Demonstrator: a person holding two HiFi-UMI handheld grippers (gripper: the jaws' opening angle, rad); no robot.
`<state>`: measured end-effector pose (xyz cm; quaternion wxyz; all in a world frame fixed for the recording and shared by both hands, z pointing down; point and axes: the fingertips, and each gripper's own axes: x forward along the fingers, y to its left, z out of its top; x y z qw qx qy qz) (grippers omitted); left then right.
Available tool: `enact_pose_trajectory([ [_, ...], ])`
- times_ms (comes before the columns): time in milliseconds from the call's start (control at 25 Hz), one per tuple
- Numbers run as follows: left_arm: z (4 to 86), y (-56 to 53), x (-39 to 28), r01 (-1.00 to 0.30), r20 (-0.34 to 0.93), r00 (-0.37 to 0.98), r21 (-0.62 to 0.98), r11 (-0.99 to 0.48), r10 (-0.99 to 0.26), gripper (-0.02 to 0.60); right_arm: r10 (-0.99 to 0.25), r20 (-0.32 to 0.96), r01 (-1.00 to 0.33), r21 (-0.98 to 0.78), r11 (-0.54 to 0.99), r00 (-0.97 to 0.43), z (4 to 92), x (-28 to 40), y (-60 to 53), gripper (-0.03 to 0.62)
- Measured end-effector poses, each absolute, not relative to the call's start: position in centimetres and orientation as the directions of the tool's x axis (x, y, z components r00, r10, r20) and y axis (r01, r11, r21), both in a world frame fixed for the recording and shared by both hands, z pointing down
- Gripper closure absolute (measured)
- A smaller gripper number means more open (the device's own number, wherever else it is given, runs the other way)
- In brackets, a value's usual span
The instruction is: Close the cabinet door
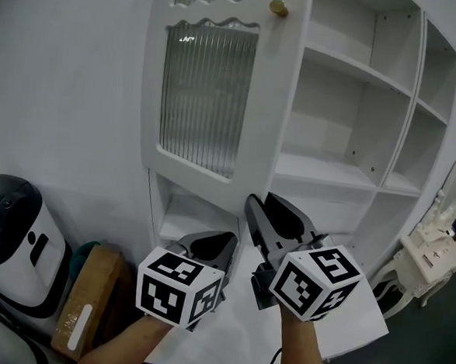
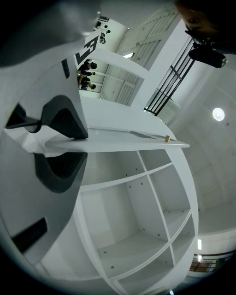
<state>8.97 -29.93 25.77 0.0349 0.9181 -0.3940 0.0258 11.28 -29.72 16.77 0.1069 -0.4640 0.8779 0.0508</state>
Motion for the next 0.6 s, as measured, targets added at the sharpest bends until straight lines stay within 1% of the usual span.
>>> enact_pose_trajectory([
  [360,24.7,-31.7,9.3,-0.785,0.063,0.620,0.043,-0.618,-0.782,0.569,-0.783,-0.221,-0.802,-0.001,0.597,-0.582,16.8,12.6,-31.6,0.494],
  [600,25.1,-32.1,8.7,-0.809,0.074,0.587,0.033,-0.586,-0.806,0.569,-0.783,-0.237,-0.803,-0.019,0.595,-0.575,16.8,13.1,-33.0,0.493],
])
